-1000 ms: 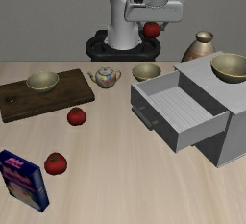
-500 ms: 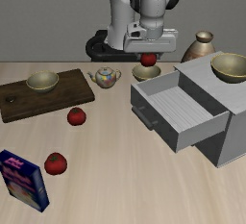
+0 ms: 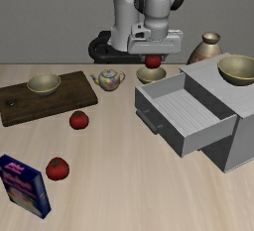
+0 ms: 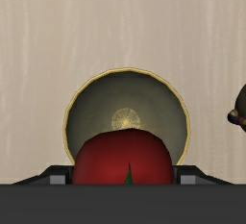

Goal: Pick the tomato in the top layer of the drawer and place it on the bowl between the vase and the teapot

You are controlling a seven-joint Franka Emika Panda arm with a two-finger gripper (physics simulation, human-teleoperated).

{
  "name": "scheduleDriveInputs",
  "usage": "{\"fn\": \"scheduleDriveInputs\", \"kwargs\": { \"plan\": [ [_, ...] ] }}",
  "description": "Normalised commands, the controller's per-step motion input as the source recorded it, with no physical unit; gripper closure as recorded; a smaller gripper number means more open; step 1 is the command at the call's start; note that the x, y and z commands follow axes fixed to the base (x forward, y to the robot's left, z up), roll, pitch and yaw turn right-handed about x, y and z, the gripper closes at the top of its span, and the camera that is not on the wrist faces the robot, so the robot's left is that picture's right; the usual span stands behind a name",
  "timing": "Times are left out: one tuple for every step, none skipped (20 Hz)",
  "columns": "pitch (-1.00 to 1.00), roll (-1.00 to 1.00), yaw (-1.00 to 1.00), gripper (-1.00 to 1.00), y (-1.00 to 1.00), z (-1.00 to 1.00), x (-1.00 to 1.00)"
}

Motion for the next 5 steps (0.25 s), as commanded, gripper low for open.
{"fn": "scheduleDriveInputs", "kwargs": {
  "plan": [
    [0.0,0.0,0.0,-1.0,0.0,0.0,0.0],
    [0.0,0.0,0.0,-1.0,0.0,0.0,0.0],
    [0.0,0.0,0.0,-1.0,0.0,0.0,0.0],
    [0.0,0.0,0.0,-1.0,0.0,0.0,0.0],
    [0.0,0.0,0.0,-1.0,0.0,0.0,0.0]
  ]
}}
